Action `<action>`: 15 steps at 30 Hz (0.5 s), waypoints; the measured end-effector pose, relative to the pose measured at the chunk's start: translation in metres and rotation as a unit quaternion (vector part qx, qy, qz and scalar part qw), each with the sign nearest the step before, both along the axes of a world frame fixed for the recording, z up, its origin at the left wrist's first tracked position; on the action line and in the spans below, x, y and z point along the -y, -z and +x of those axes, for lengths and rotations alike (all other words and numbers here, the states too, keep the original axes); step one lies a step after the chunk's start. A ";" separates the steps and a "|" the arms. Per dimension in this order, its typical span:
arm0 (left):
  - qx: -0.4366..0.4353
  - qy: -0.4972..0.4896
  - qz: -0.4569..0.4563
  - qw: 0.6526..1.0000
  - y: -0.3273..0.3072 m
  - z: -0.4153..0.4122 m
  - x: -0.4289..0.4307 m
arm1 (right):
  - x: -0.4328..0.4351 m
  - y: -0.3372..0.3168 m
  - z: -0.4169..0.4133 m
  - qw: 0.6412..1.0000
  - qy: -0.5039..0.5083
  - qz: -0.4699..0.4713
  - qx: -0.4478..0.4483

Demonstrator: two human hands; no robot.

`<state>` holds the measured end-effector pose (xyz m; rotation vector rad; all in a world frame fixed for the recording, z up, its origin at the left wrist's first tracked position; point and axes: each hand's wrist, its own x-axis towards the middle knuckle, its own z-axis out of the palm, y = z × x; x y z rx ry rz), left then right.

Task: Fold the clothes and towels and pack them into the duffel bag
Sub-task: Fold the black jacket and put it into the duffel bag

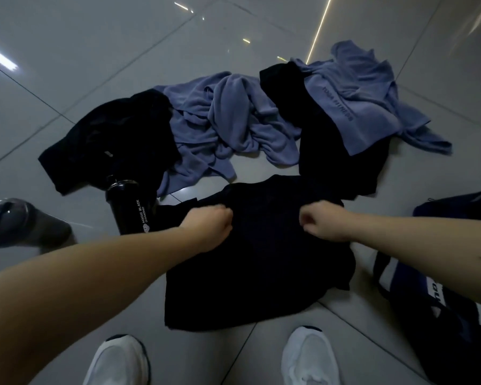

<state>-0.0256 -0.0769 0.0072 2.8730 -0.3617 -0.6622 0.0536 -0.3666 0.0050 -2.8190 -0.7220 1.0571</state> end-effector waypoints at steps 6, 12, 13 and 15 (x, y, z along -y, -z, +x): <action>0.037 -0.092 -0.009 0.995 0.027 0.068 0.000 | -0.041 0.019 0.050 0.961 0.161 0.104 0.198; -0.060 -0.142 0.016 0.988 0.050 0.089 0.006 | -0.081 0.036 0.033 0.930 0.302 0.164 0.132; -0.055 -0.128 0.026 0.990 0.050 0.089 0.006 | -0.084 0.039 0.030 0.924 0.318 0.175 0.120; -0.013 -0.108 0.029 0.994 0.050 0.088 0.003 | -0.088 0.042 0.024 0.911 0.349 0.199 0.095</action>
